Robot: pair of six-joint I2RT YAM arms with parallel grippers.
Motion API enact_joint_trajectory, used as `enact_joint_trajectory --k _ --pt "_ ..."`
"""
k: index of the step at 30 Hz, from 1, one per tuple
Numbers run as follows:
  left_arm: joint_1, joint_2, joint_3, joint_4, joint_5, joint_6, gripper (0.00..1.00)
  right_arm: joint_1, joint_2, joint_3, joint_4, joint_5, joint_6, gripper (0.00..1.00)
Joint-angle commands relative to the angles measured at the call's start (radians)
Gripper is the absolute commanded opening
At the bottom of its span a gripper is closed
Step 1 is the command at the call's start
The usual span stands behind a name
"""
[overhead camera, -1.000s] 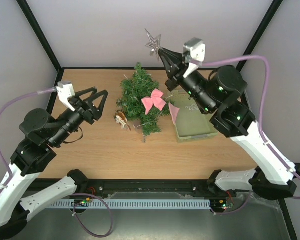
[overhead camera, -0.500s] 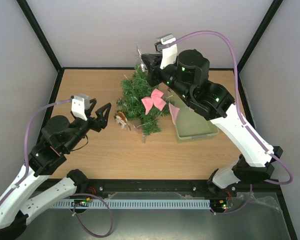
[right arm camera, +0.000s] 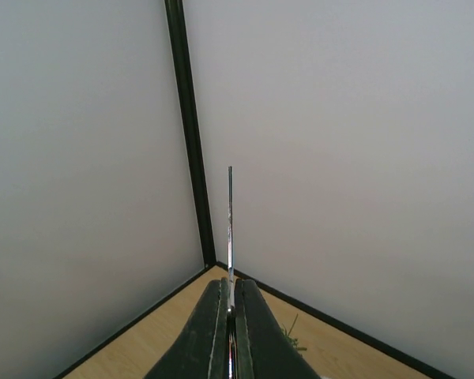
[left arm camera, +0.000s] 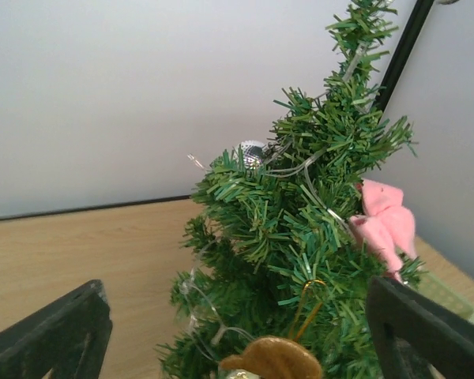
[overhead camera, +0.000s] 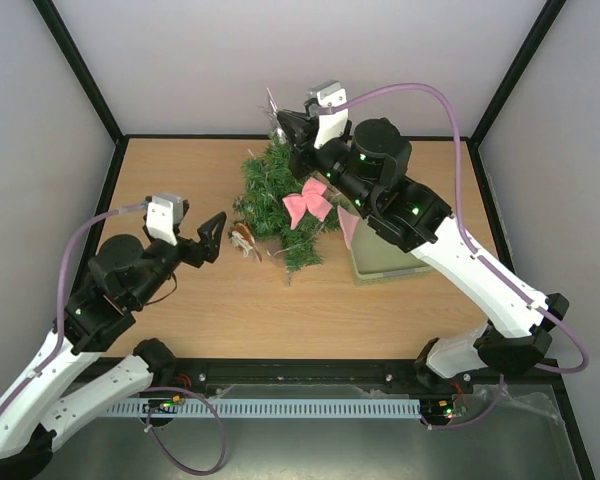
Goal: Decorate the small christmas tree
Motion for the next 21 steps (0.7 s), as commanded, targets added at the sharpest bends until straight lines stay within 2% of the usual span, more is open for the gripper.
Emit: enact_joint_trajectory --k 1,10,21 --pt "0.005 -0.018 -0.024 0.026 -0.023 0.034 0.99 0.005 -0.034 -0.040 0.194 -0.001 -0.018 0.02" --pt "0.005 -0.013 -0.051 0.026 -0.055 0.051 1.00 0.004 -0.033 -0.104 0.356 0.011 -0.034 0.02" --pt "0.005 -0.018 -0.091 0.034 -0.082 0.078 1.00 0.003 -0.010 -0.154 0.471 0.058 -0.082 0.02"
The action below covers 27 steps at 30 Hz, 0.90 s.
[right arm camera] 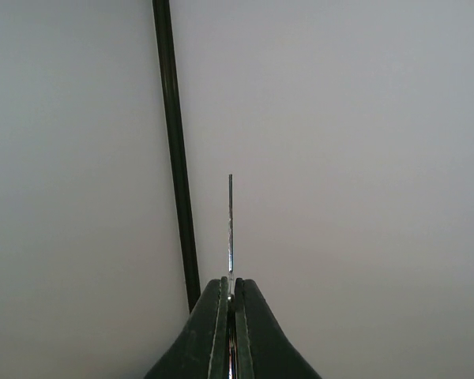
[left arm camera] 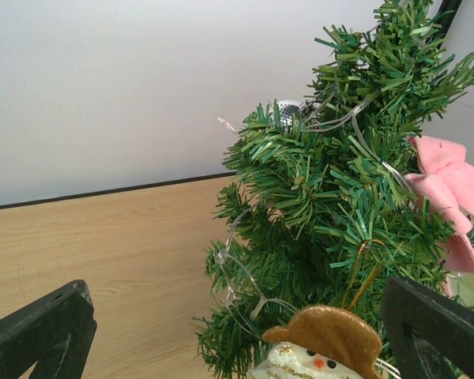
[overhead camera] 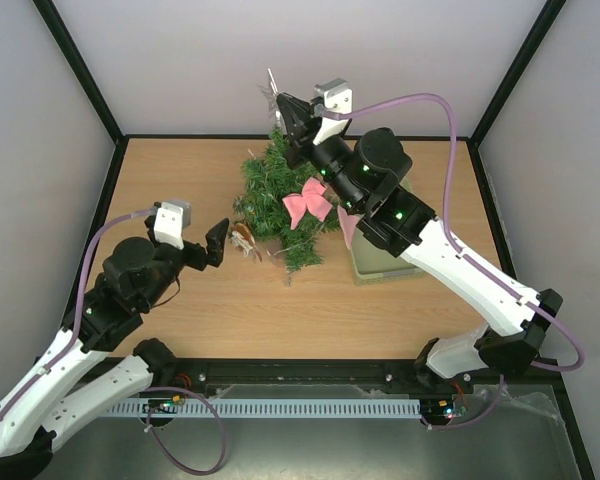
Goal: Decorate the small christmas tree
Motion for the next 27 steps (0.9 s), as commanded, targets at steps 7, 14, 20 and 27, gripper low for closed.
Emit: enact_joint_trajectory --k 7,14,20,27 --pt "0.005 -0.003 -0.006 0.037 -0.011 0.004 1.00 -0.004 0.028 -0.011 0.139 0.009 -0.038 0.02" --pt "0.013 0.046 0.044 0.080 0.002 -0.076 1.00 -0.023 0.055 -0.013 0.162 -0.016 -0.014 0.02" --pt "0.110 0.158 0.174 0.139 0.165 -0.107 1.00 -0.045 0.055 -0.048 0.207 -0.046 0.016 0.02" --pt "0.394 0.315 0.289 0.213 0.575 -0.277 1.00 -0.079 0.043 -0.101 0.249 -0.080 0.061 0.02"
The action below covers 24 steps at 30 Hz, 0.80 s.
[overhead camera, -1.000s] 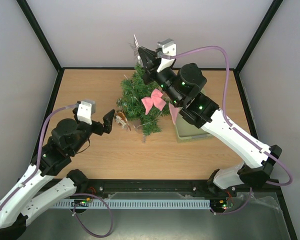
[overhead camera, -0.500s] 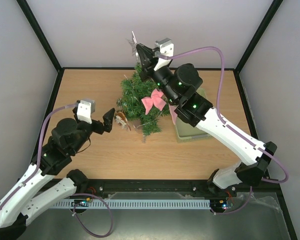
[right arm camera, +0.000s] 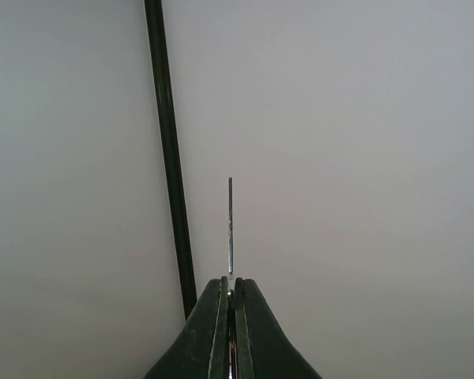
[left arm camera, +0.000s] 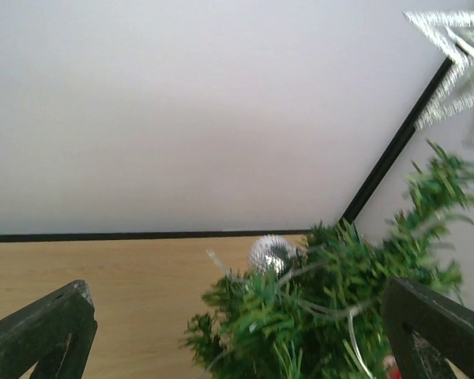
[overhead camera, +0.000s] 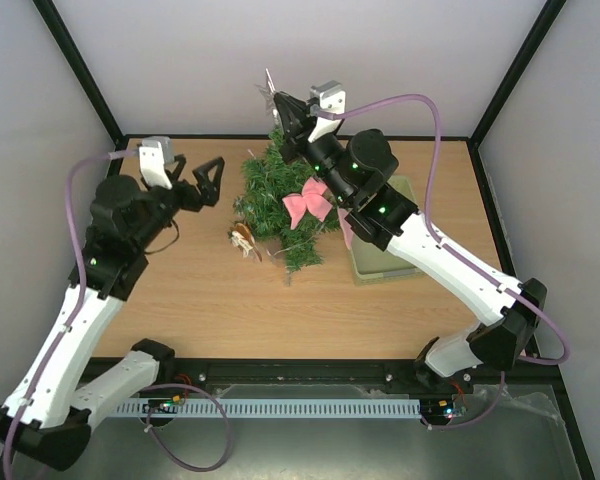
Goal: Decorate the small christmas tree
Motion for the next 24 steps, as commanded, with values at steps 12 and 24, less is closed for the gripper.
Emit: enact_joint_trajectory --k 12,24 --pt "0.210 0.247 0.196 0.266 0.440 -0.280 0.99 -0.037 -0.010 -0.045 0.100 -0.079 0.060 0.02" --pt "0.210 0.347 0.226 0.342 0.510 -0.320 0.99 -0.038 -0.017 -0.070 0.091 -0.092 0.063 0.02"
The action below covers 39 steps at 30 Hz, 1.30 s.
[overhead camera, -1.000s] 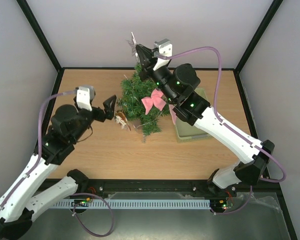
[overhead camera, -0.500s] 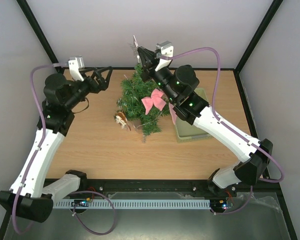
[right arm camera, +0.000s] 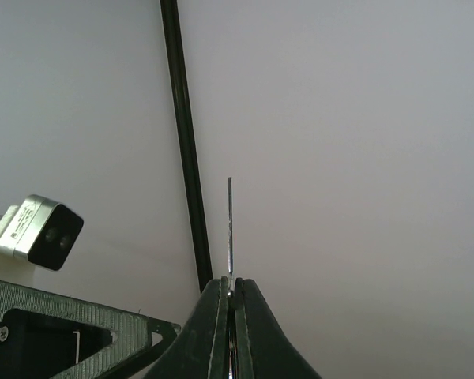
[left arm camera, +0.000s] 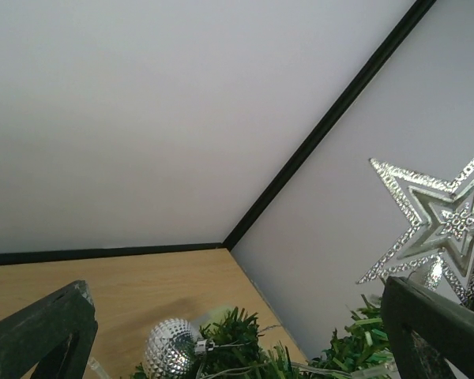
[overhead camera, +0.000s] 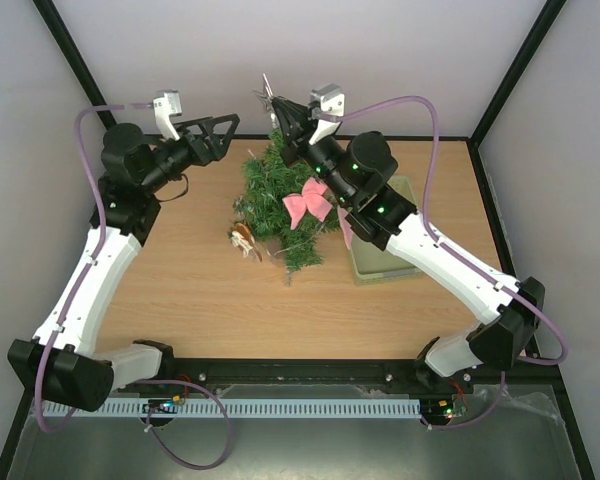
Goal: Decorate the small christmas tree
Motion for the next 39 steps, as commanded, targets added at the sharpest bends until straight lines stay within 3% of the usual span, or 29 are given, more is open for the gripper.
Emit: enact_joint_trajectory --k 1,23,30,33,36,39 --pt "0.008 0.004 0.032 0.060 0.038 -0.013 0.99 -0.004 -0.017 -0.021 0.041 -0.008 0.006 0.02" --pt "0.007 0.016 0.033 0.091 0.075 -0.006 0.99 -0.007 -0.061 -0.050 -0.019 0.009 -0.035 0.02" --pt "0.007 0.032 0.017 0.135 0.124 -0.017 0.93 -0.006 -0.043 0.040 -0.154 0.013 -0.072 0.02" --pt "0.006 0.041 0.014 0.172 0.151 -0.031 0.85 -0.007 -0.041 0.061 -0.189 0.009 -0.073 0.02" --pt "0.005 0.049 0.005 0.250 0.203 -0.061 0.74 -0.007 -0.038 0.081 -0.209 -0.007 -0.067 0.02" --pt "0.005 0.056 -0.016 0.366 0.241 -0.128 0.71 -0.007 -0.029 0.096 -0.231 -0.011 -0.071 0.02"
